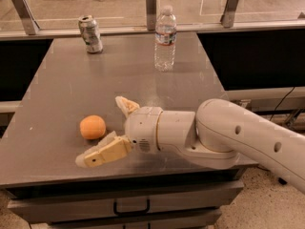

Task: Move orange near water bottle

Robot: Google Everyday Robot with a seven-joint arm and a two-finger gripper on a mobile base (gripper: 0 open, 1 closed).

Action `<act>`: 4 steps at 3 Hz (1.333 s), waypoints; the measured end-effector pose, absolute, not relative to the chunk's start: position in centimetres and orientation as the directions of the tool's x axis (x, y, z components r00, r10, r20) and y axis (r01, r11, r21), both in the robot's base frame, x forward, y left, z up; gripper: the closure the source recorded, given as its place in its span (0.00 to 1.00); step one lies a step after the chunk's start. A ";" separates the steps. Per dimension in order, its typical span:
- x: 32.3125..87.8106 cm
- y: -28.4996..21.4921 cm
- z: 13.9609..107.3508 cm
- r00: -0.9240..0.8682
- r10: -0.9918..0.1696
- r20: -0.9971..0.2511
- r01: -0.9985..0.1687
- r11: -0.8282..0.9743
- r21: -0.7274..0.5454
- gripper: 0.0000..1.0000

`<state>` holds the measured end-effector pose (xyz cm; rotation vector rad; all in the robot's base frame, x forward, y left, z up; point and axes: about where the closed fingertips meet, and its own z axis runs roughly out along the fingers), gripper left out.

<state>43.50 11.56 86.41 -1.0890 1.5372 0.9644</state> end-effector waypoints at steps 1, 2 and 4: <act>44.4 12.2 85.4 -0.091 -0.206 -0.974 -0.951 0.307 0.024 0.00; 44.9 12.7 84.8 -0.077 -0.215 -0.974 -0.948 0.317 0.005 0.00; 44.7 13.0 85.0 -0.072 -0.218 -0.973 -0.950 0.311 0.001 0.42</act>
Offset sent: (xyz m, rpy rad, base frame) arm 0.0230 0.0128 -0.0249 -0.0499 -0.0605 -0.0537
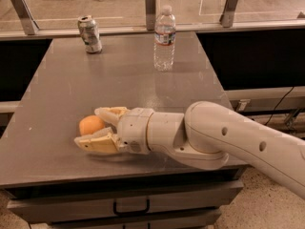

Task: Move orange near water bottle

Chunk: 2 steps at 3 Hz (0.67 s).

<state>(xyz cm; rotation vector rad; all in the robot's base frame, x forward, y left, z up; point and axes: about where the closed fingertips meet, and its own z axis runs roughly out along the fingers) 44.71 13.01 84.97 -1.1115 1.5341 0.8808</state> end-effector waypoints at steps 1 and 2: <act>44.6 13.2 85.1 -0.070 -0.219 -0.973 -0.951 0.308 -0.001 0.64; 44.5 13.4 85.1 -0.067 -0.221 -0.973 -0.952 0.305 -0.004 0.88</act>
Offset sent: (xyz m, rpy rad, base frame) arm -0.0009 0.0014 0.0007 -0.0011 -0.0017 0.0028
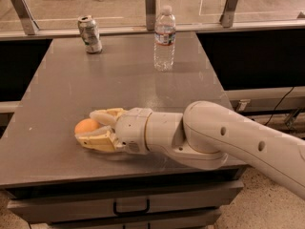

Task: Move orange near water bottle

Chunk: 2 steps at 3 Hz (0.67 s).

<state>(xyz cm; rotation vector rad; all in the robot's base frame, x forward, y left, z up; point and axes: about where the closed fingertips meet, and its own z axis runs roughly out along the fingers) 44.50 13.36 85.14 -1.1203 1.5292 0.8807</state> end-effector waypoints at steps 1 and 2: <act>44.4 13.5 85.2 -0.064 -0.222 -0.973 -0.953 0.302 -0.006 1.00; 44.4 13.5 85.2 -0.064 -0.222 -0.973 -0.953 0.301 -0.006 1.00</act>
Offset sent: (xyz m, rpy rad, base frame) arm -0.0009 0.0015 0.0007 -0.0011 -0.0018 0.0029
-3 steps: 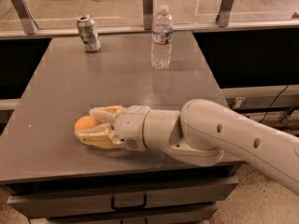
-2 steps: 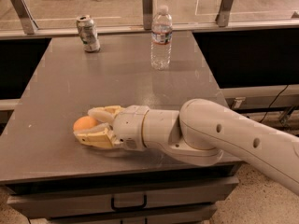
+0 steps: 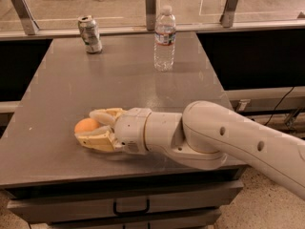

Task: Move orange near water bottle

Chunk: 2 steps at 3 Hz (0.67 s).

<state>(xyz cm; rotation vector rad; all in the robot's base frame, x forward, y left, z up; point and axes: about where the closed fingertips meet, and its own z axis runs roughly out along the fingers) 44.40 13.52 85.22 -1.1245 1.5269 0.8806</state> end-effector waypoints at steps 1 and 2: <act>45.0 12.0 85.1 -0.081 -0.182 -0.980 -0.947 0.320 0.019 1.00; 46.2 8.7 84.9 -0.089 -0.144 -0.986 -0.921 0.390 0.026 1.00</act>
Offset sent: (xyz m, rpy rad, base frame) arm 0.0369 -0.1108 -0.0061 0.1178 -0.0013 -0.2295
